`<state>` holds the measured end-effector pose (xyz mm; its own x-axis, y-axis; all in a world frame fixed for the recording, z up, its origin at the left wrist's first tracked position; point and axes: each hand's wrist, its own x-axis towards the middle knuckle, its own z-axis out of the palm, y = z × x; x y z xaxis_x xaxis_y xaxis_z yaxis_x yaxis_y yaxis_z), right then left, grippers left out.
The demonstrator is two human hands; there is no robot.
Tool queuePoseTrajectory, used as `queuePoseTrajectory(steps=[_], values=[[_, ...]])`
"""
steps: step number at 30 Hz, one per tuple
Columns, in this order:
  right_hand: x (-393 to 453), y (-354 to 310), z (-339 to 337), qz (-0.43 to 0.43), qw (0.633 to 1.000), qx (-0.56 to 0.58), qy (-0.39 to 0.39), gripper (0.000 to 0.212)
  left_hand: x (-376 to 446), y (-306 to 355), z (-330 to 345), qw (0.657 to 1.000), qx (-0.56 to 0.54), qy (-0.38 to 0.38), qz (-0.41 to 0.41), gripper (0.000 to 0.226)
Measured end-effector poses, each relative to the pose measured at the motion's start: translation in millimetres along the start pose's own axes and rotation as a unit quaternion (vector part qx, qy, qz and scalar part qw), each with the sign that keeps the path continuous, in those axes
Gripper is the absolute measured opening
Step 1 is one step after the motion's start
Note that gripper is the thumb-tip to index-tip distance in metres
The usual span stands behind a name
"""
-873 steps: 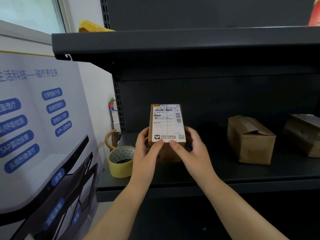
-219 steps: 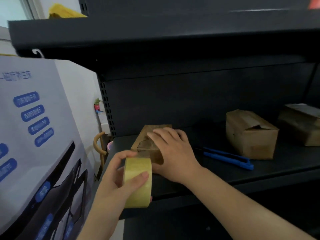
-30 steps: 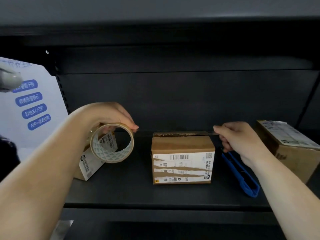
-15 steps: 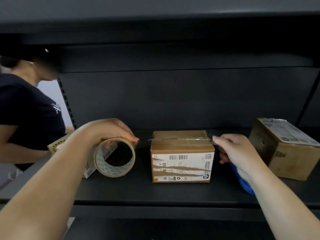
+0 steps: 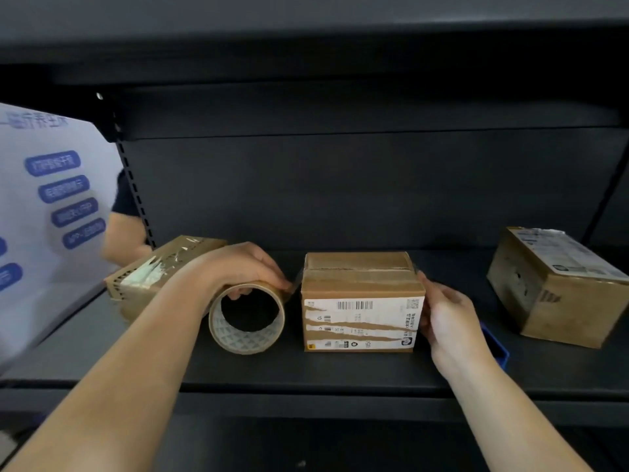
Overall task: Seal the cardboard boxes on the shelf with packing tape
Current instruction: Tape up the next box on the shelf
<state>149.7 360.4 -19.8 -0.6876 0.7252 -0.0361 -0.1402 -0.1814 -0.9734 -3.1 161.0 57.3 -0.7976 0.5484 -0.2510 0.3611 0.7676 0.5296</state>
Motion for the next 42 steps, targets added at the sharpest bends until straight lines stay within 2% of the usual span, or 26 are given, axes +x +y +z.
queuePoseTrajectory(steps=[3,6,9,10,13,14,15,16,18,20,21,23,24,26,27,28,30,31,32,34,35,37,39,41,42], values=[[0.6,7.1,1.2,-0.006,0.999,-0.043,-0.002,0.014,-0.2,6.0,3.4,0.999,0.045,-0.004,0.009,0.003],[2.8,12.1,-3.1,-0.013,0.999,-0.052,0.009,0.025,-1.5,10.1,5.1,0.998,0.063,-0.005,0.021,0.009],[-0.5,3.9,-10.7,-0.127,0.988,-0.061,0.067,0.013,-1.3,11.1,5.6,0.998,0.066,-0.008,0.022,0.01],[-4.3,-3.3,-12.6,-0.183,0.978,-0.09,0.051,0.023,-2.4,11.5,5.4,0.998,0.066,-0.007,0.02,0.009],[-18.8,-17.5,-9.9,-0.29,0.917,-0.249,-0.113,0.06,-2.8,11.0,5.1,0.997,0.071,-0.012,0.02,0.013],[-23.1,-14.9,-6.8,-0.289,0.897,-0.296,-0.153,0.066,-3.7,11.5,4.9,0.997,0.069,-0.013,0.02,0.011],[-26.3,-9.7,-5.0,-0.266,0.898,-0.304,-0.175,0.067,-3.4,11.6,4.8,0.998,0.064,-0.012,0.019,0.008],[-29.1,-5.1,-2.9,-0.235,0.916,-0.271,-0.182,0.063,-3.6,11.5,4.7,0.998,0.056,-0.01,0.017,0.006],[-32.3,1.8,-4.3,-0.183,0.942,-0.223,-0.17,0.041,-3.8,10.0,5.5,0.999,0.04,-0.007,0.013,0.011],[-32.8,-2.8,-4.5,-0.167,0.948,-0.216,-0.161,0.021,-3.5,7.8,6.0,0.999,0.03,0.004,0.013,0.016],[-33.3,-8.5,-5.5,-0.153,0.953,-0.212,-0.154,0.019,-3.2,6.8,6.2,0.999,0.029,0.01,0.015,0.016],[-33.7,-24.4,-6.9,-0.136,0.966,-0.185,-0.116,0.026,-3.8,6.2,6.6,0.999,0.027,0.015,0.019,0.013],[-31.1,-34.3,-7.5,-0.154,0.967,-0.176,-0.104,0.047,-5.2,6.8,6.3,0.999,0.028,0.011,0.022,0.01],[-29.7,-59.1,1.6,-0.244,0.922,-0.277,-0.121,0.09,-7.4,7.4,5.9,0.999,0.027,-0.001,0.028,0.006],[-31.0,-72.7,11.4,-0.277,0.873,-0.363,-0.169,0.1,-8.1,7.6,5.6,0.999,0.024,-0.006,0.03,0.006],[-30.4,-84.6,23.3,-0.293,0.799,-0.469,-0.237,0.105,-9.9,8.5,5.4,0.999,0.023,-0.008,0.031,0.006],[-23.5,-97.1,53.0,-0.291,0.624,-0.63,-0.36,0.108,-13.2,10.1,5.6,0.999,0.023,-0.008,0.036,0.008],[-21.7,-97.7,68.4,-0.27,0.566,-0.667,-0.402,0.111,-13.2,10.1,5.9,0.999,0.023,-0.004,0.039,0.008],[-18.2,-93.9,81.7,-0.244,0.531,-0.693,-0.423,0.114,-13.6,10.2,6.3,0.999,0.019,0.002,0.04,0.007],[-10.1,-76.8,98.2,-0.23,0.498,-0.72,-0.425,0.114,-14.6,8.5,6.6,0.999,0.005,0.005,0.039,0.006],[-7.9,-70.4,100.6,-0.241,0.506,-0.718,-0.413,0.109,-14.6,4.7,6.0,0.999,-0.005,0.006,0.042,0.007],[-3.3,-66.5,95.9,-0.272,0.564,-0.673,-0.394,0.095,-16.8,-6.7,3.4,0.997,-0.043,0.032,0.053,0.01],[1.4,-69.1,86.2,-0.288,0.613,-0.617,-0.401,0.086,-23.2,-25.5,-2.0,0.982,-0.17,0.032,0.074,0.021],[5.7,-74.0,76.9,-0.275,0.686,-0.539,-0.404,0.08,-32.1,-41.9,-10.3,0.932,-0.333,-0.041,0.134,0.037],[5.0,-76.1,73.7,-0.265,0.72,-0.493,-0.41,0.077,-36.8,-45.4,-16.0,0.908,-0.377,-0.068,0.168,0.043]])
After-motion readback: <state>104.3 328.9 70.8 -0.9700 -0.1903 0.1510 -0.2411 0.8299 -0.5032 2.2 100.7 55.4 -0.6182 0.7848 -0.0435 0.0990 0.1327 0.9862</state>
